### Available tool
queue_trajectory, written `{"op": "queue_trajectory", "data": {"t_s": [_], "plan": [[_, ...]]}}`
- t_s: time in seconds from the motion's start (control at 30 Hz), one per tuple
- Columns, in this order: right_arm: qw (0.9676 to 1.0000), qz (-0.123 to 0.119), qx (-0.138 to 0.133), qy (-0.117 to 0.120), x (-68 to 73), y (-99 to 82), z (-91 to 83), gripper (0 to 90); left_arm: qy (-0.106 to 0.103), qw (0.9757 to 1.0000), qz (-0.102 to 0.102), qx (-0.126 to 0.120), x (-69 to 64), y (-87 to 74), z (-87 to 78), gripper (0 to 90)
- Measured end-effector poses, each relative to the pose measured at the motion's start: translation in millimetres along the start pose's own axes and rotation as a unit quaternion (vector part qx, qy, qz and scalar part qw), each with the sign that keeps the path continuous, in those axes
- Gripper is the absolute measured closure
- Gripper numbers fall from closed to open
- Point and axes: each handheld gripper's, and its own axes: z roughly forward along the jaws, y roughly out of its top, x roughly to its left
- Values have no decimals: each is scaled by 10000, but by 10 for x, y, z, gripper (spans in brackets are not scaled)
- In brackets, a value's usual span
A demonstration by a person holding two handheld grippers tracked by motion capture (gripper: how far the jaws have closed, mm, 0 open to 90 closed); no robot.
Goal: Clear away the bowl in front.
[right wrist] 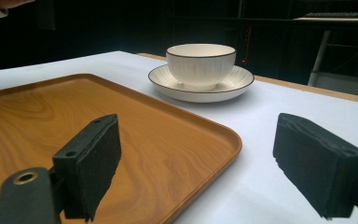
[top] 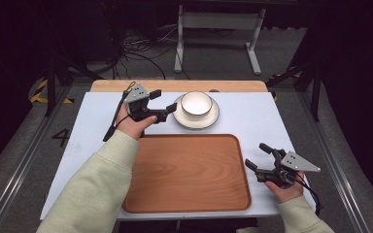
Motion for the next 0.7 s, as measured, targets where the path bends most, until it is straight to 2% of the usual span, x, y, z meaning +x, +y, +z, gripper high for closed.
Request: {"op": "queue_trajectory", "data": {"t_s": [0.1, 0.23, 0.47, 0.7], "plan": [[10000, 14, 7, -1, -2, 0, -2, 158, -43, 10000, -33, 5, 1, 21, 55, 181], [10000, 34, 1, 27, -10, 0, -2, 160, -72, 9999, 21, 97, 14, 85, 194, 180], [10000, 39, 15, 52, -14, 2, 0, 156, -145, 9993, 96, 323, 11, 166, 369, 179], [10000, 50, 15, 59, -18, 2, 0, 161, -207, 9987, 121, 445, 3, 248, 534, 241]]}}
